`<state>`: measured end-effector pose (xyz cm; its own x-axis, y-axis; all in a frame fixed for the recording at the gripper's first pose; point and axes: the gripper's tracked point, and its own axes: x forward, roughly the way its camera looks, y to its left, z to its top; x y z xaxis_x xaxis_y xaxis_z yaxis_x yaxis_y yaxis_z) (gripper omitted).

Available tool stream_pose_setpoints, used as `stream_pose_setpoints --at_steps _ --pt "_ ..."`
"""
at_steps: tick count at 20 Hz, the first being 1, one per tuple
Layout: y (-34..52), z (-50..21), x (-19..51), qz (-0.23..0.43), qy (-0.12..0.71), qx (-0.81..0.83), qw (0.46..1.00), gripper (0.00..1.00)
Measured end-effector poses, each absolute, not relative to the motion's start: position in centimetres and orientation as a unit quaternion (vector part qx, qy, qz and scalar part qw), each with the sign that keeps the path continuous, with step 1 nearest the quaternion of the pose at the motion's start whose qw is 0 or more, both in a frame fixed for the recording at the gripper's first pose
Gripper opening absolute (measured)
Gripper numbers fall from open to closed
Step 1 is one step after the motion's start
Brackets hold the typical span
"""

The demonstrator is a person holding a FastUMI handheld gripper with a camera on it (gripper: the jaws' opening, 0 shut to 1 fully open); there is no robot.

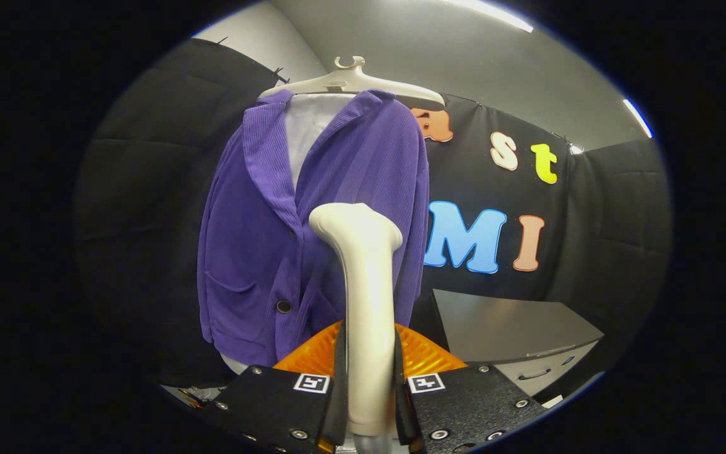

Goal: Iron the clothes twice with a garment steamer, once on the left side and once on the right side.

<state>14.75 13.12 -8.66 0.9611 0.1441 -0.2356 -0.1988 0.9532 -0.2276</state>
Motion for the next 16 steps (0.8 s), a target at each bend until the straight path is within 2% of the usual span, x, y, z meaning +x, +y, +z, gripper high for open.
stream_pose_setpoints --at_steps 16 --pt "10.3 -22.7 10.8 0.094 0.243 -0.168 0.951 0.31"
